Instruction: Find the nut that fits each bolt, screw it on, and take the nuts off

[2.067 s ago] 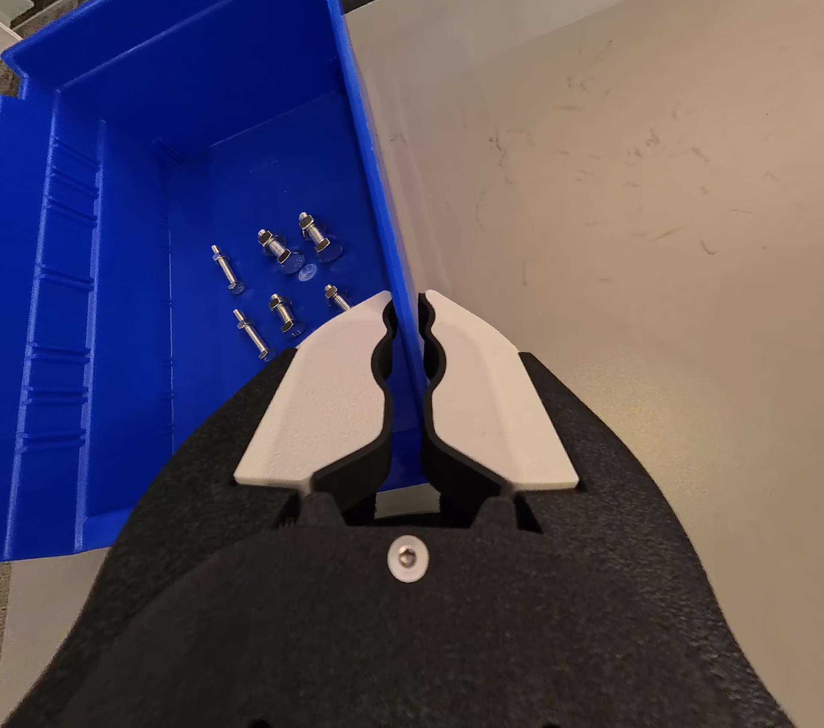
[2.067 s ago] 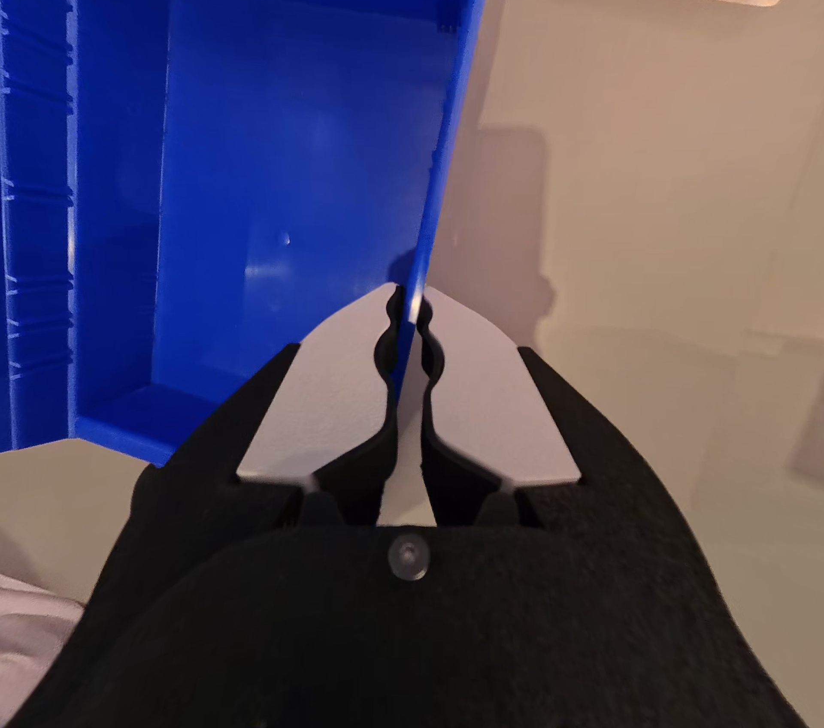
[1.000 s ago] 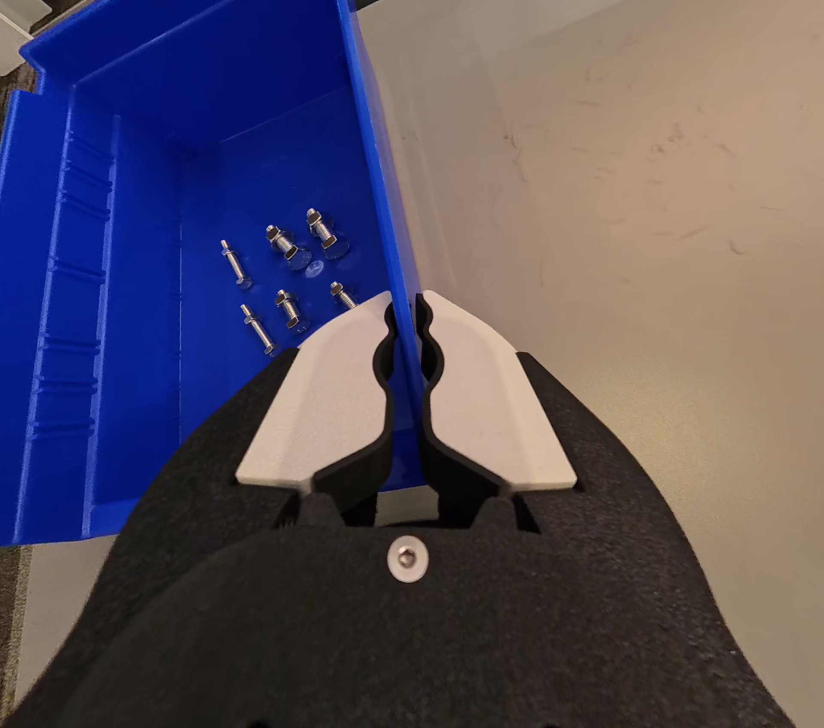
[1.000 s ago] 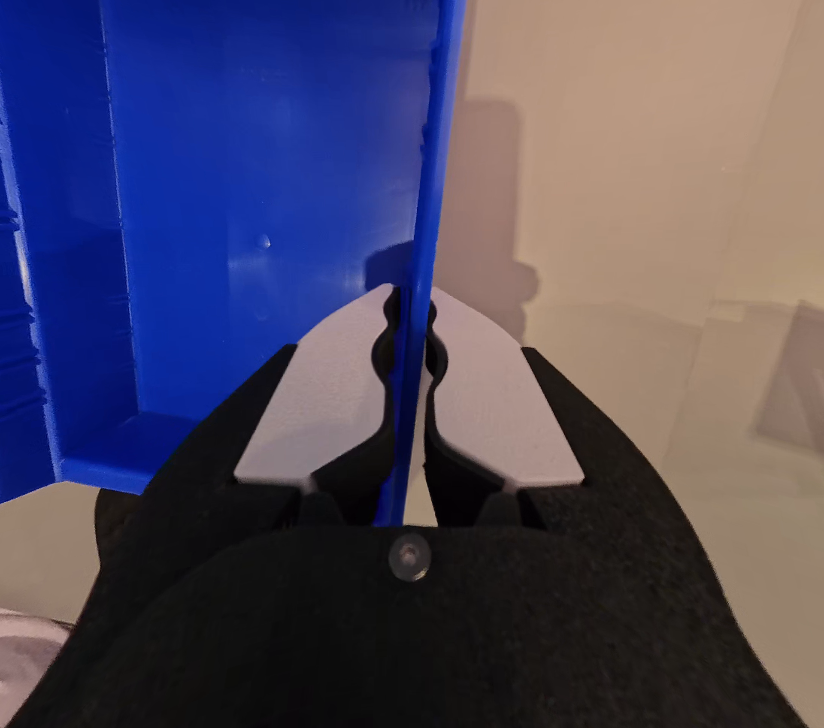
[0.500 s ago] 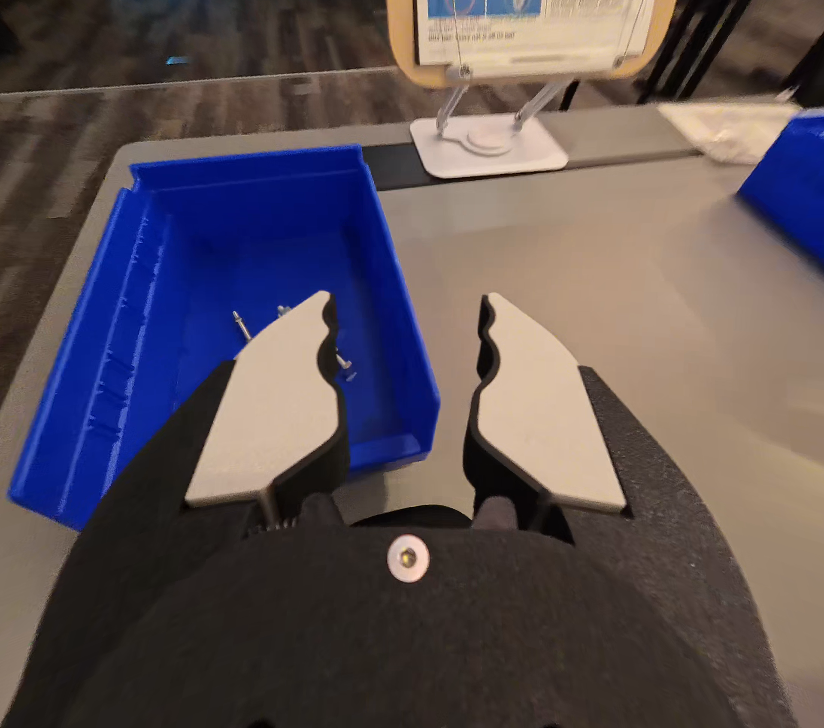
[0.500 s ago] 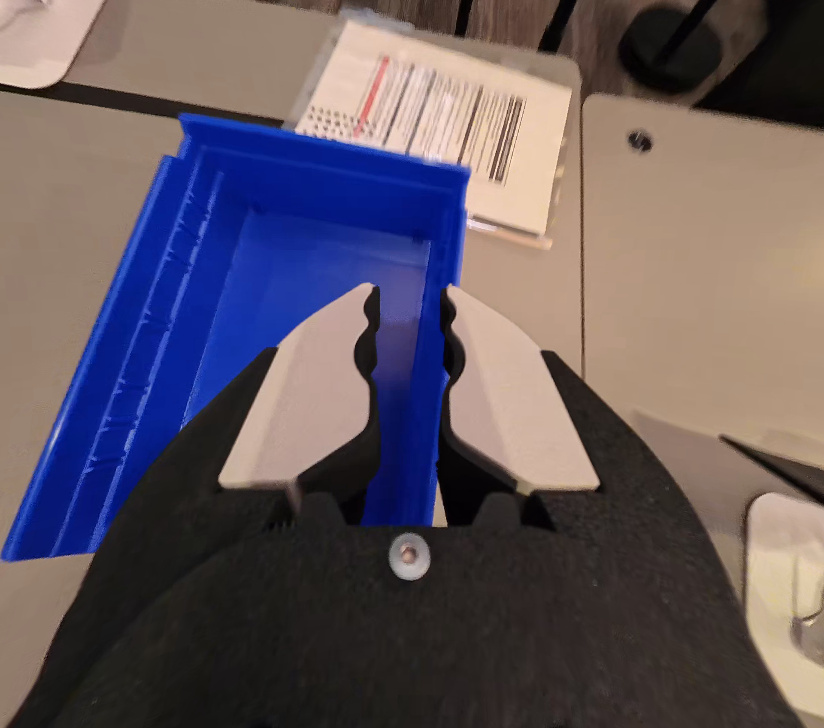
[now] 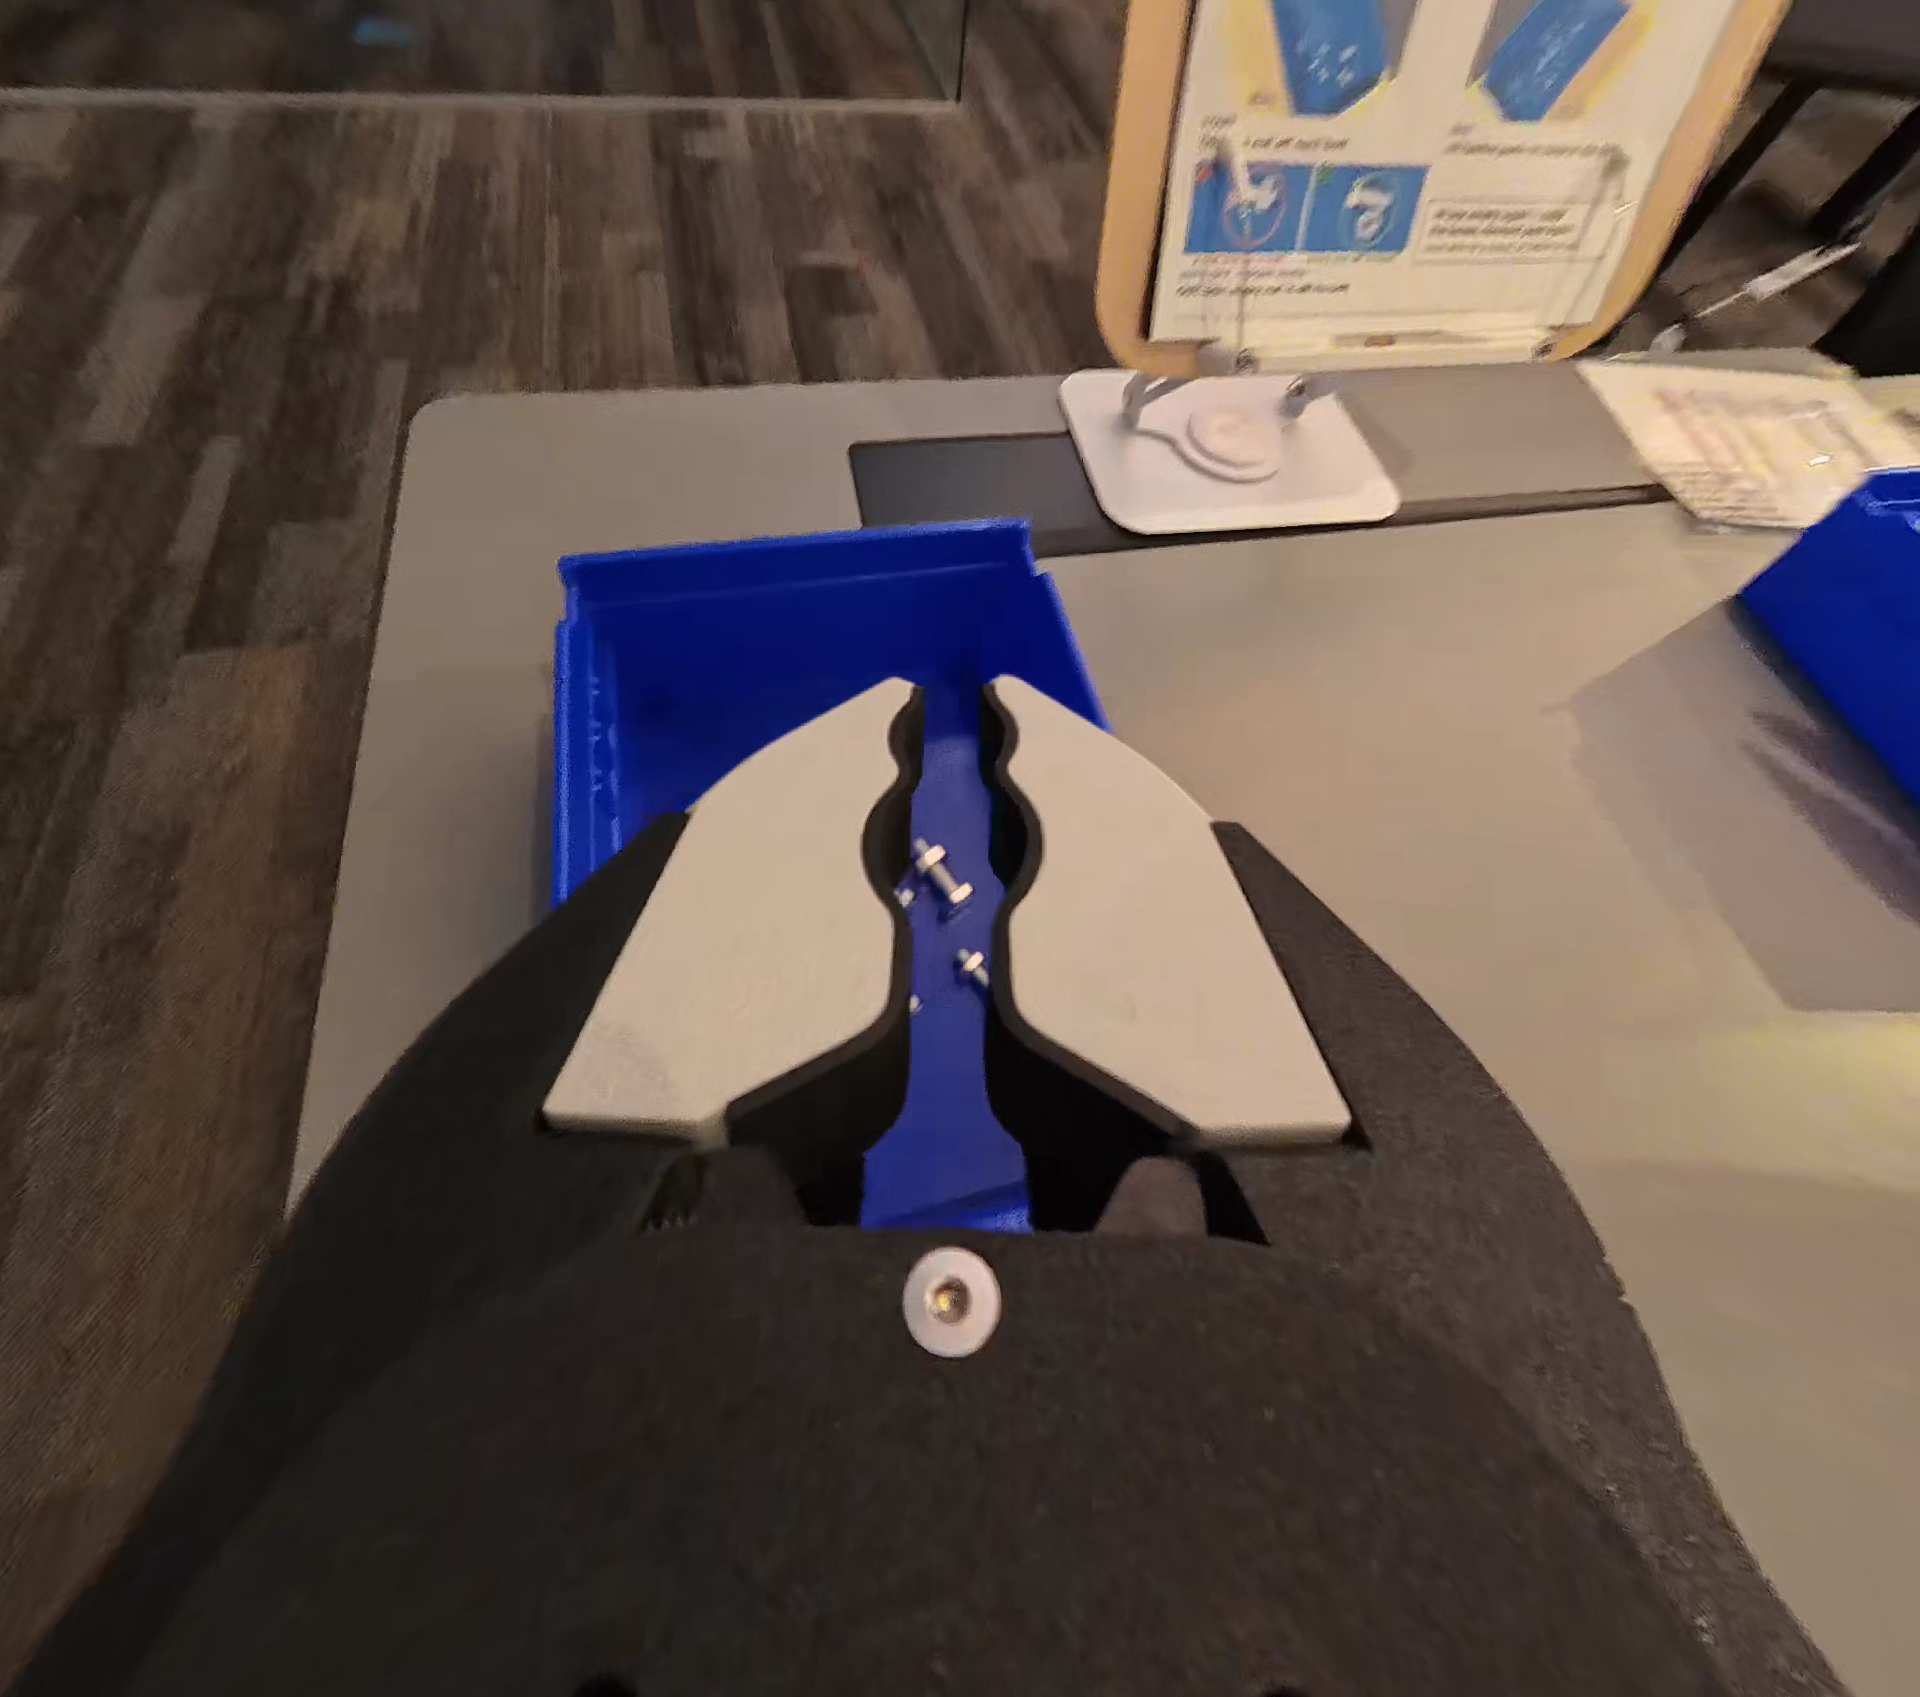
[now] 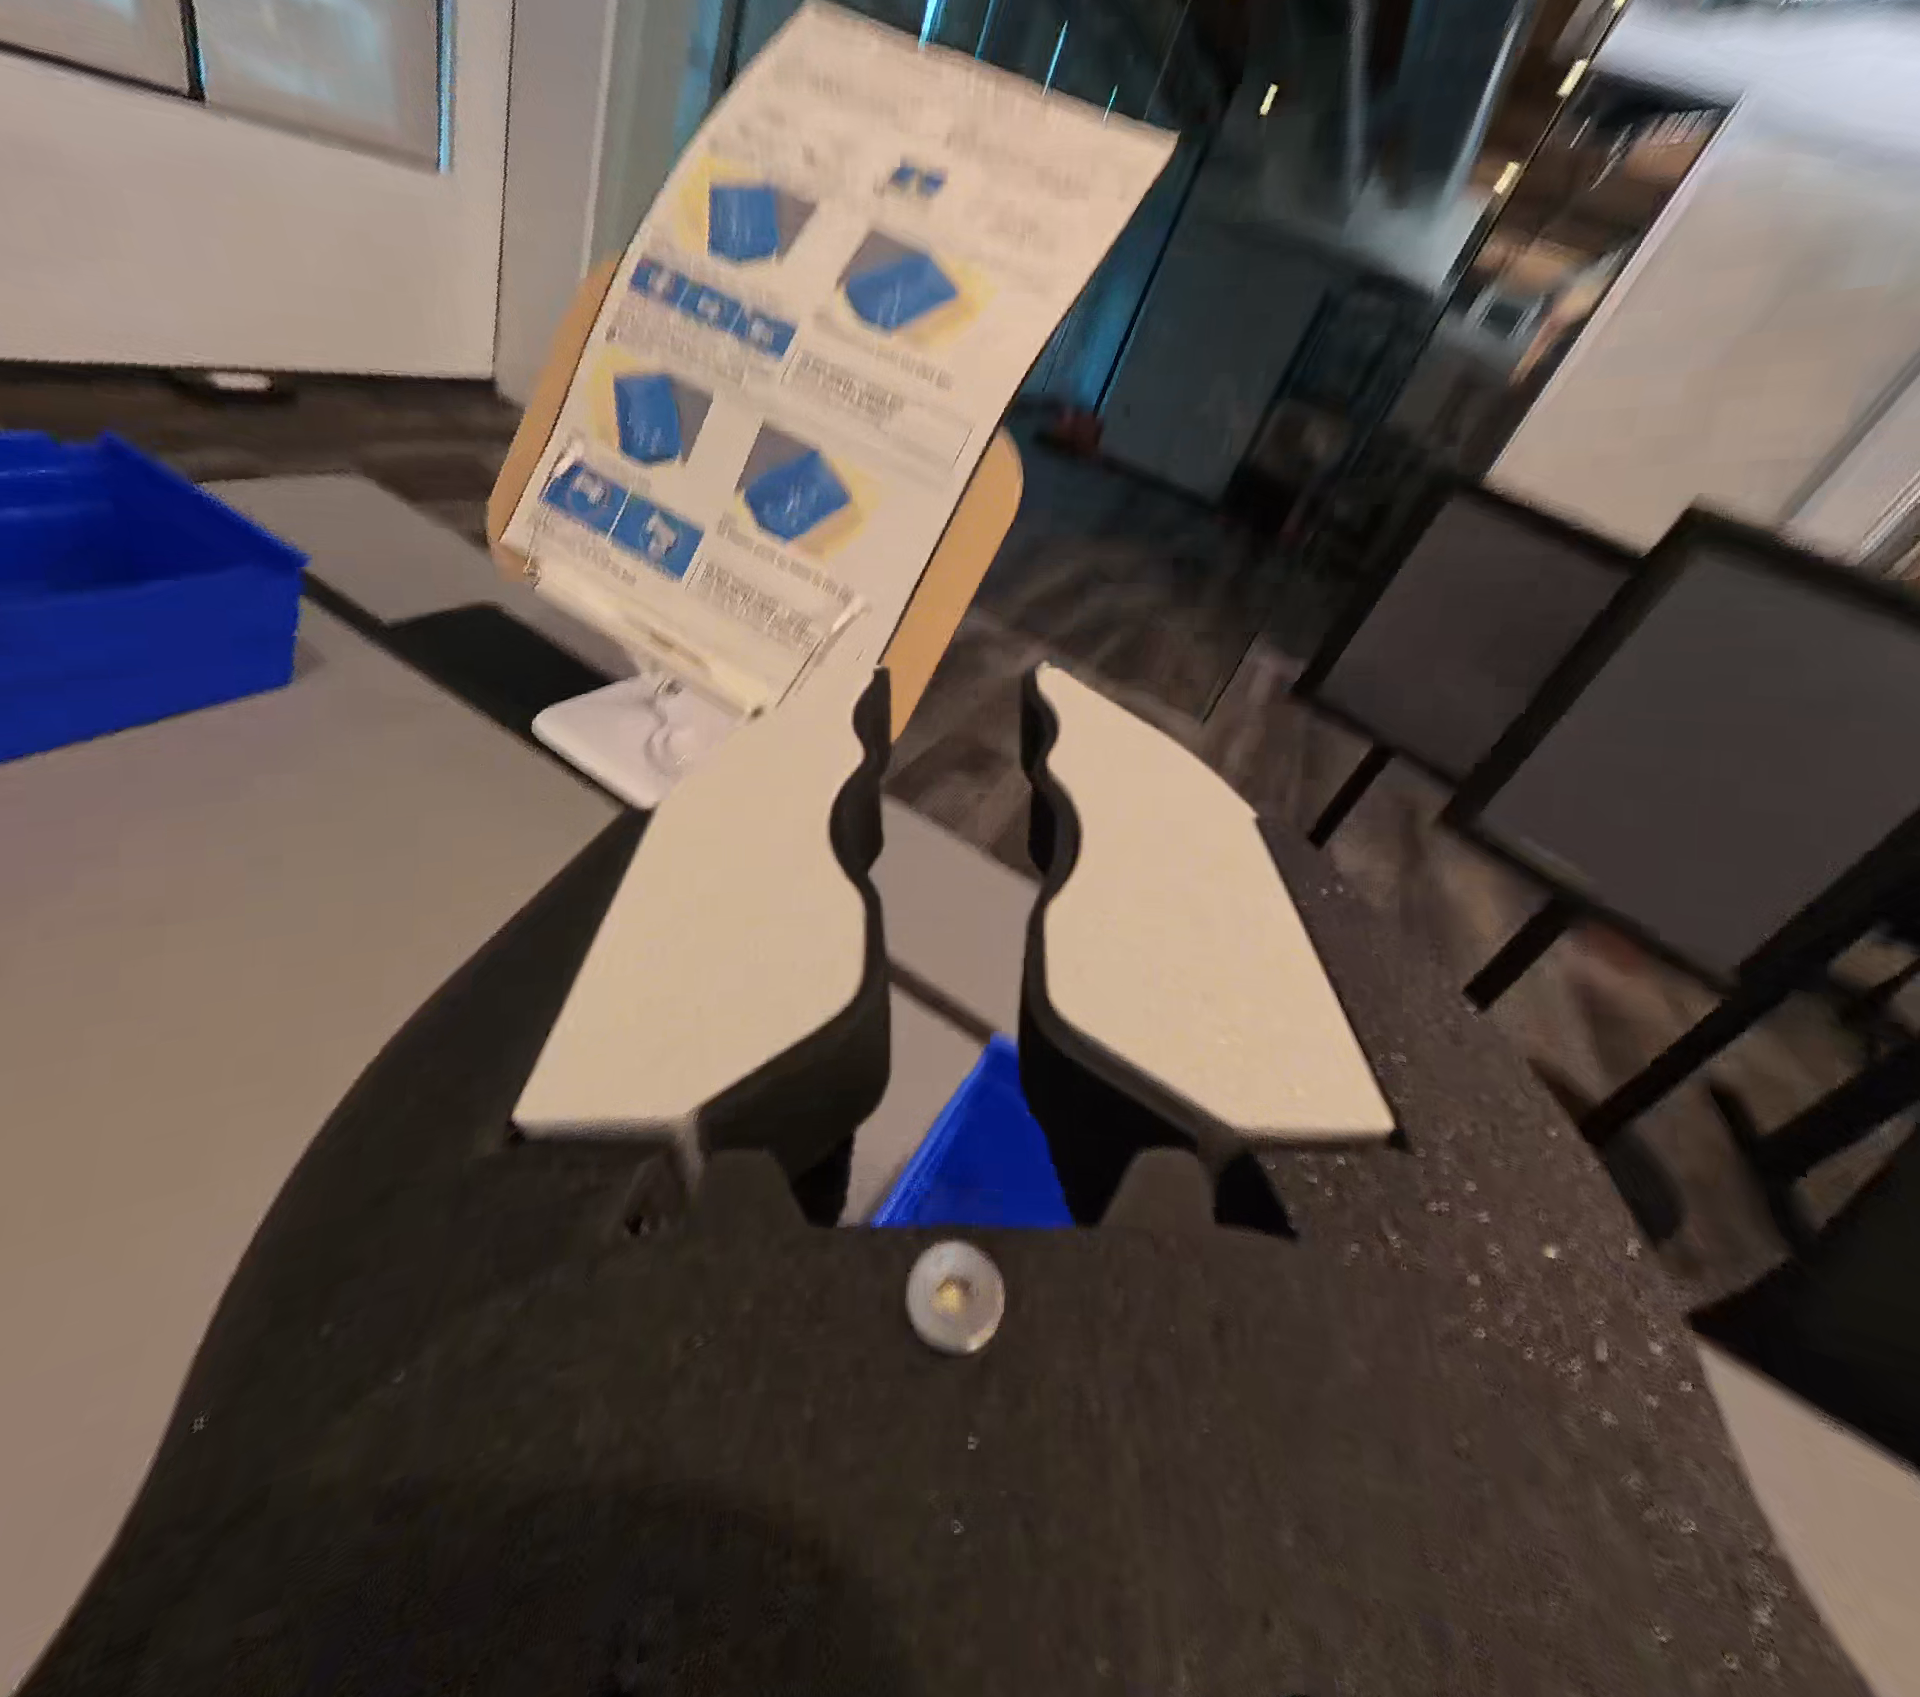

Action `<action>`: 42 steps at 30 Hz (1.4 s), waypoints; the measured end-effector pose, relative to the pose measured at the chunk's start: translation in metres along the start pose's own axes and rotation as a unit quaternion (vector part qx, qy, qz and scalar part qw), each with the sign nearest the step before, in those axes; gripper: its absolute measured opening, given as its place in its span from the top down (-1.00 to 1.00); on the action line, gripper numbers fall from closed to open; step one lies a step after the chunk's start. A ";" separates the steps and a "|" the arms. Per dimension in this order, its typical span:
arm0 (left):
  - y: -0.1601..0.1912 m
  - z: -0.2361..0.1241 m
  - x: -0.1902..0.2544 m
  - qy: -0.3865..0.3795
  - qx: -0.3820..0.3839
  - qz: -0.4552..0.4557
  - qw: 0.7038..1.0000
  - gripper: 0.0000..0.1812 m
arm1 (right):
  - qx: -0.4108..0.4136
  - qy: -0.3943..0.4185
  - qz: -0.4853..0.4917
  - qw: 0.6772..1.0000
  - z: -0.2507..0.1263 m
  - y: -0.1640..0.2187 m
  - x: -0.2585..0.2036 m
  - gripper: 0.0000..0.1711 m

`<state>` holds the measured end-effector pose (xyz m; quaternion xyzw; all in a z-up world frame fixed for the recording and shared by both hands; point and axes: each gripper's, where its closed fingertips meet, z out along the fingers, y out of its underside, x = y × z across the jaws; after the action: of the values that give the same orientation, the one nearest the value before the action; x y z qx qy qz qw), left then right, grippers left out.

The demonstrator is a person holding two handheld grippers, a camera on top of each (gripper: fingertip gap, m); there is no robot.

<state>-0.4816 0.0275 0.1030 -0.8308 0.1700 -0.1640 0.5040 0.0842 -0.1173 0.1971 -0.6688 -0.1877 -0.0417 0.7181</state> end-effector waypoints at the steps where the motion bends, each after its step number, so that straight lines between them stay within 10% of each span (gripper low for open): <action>1: 0.008 0.006 -0.004 -0.014 -0.021 -0.006 1.000 0.92 | -0.024 -0.013 0.025 0.999 0.005 0.007 -0.002 0.71; 11: 0.102 0.084 -0.065 -0.096 -0.195 -0.047 0.975 0.94 | -0.073 -0.082 0.183 0.977 0.031 0.080 -0.004 0.71; 42: 0.206 0.136 -0.083 -0.121 -0.398 -0.088 0.905 0.94 | -0.176 -0.033 0.015 0.984 0.044 0.124 -0.002 0.72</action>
<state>-0.5195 0.0817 -0.1490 -0.9872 0.0853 -0.0245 0.1322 0.1112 -0.0620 0.0805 -0.7883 -0.1908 -0.0414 0.5835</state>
